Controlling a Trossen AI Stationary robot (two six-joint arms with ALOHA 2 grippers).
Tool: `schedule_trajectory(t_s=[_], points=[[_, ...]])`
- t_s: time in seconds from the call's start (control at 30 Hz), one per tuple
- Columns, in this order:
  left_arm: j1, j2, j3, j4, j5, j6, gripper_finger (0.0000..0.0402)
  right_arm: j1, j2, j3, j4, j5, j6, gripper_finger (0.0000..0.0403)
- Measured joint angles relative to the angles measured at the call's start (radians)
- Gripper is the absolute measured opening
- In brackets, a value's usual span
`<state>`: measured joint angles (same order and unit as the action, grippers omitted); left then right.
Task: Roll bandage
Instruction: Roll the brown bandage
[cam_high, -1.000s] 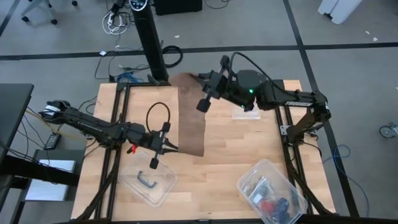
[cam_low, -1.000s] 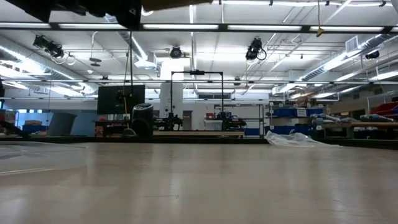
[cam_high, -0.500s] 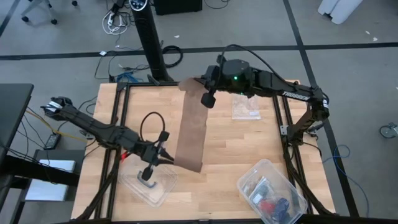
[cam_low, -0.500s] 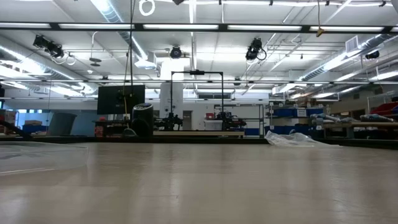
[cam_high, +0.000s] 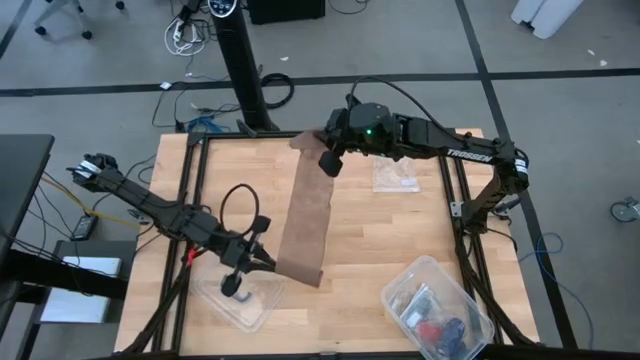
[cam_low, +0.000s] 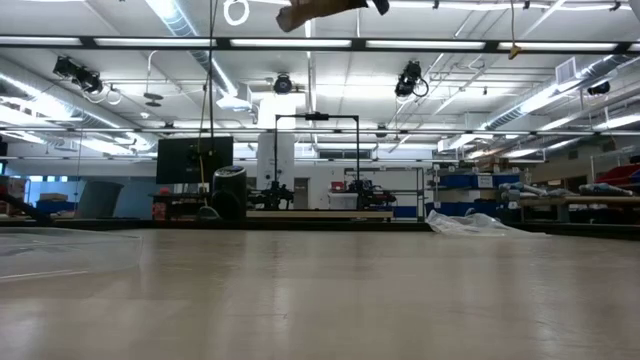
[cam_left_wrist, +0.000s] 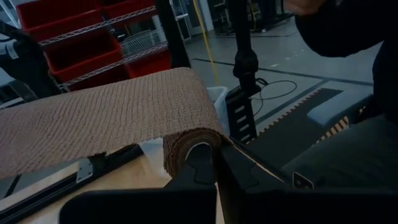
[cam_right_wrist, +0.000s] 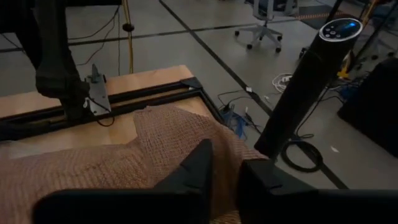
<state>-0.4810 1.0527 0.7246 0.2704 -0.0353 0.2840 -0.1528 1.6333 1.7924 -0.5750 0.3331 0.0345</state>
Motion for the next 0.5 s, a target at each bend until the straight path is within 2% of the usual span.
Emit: schedule_trajectory(t_s=[0.3, 0.5], points=[[-0.019, 0.000, 0.001, 0.017, 0.000, -0.008, 0.0000, 0.000, 0.000, 0.003, 0.010, 0.004, 0.002, 0.0194], [-0.019, 0.000, 0.001, 0.016, 0.000, -0.030, 0.0000, 0.000, 0.000, 0.003, 0.047, 0.005, -0.044, 0.0256]])
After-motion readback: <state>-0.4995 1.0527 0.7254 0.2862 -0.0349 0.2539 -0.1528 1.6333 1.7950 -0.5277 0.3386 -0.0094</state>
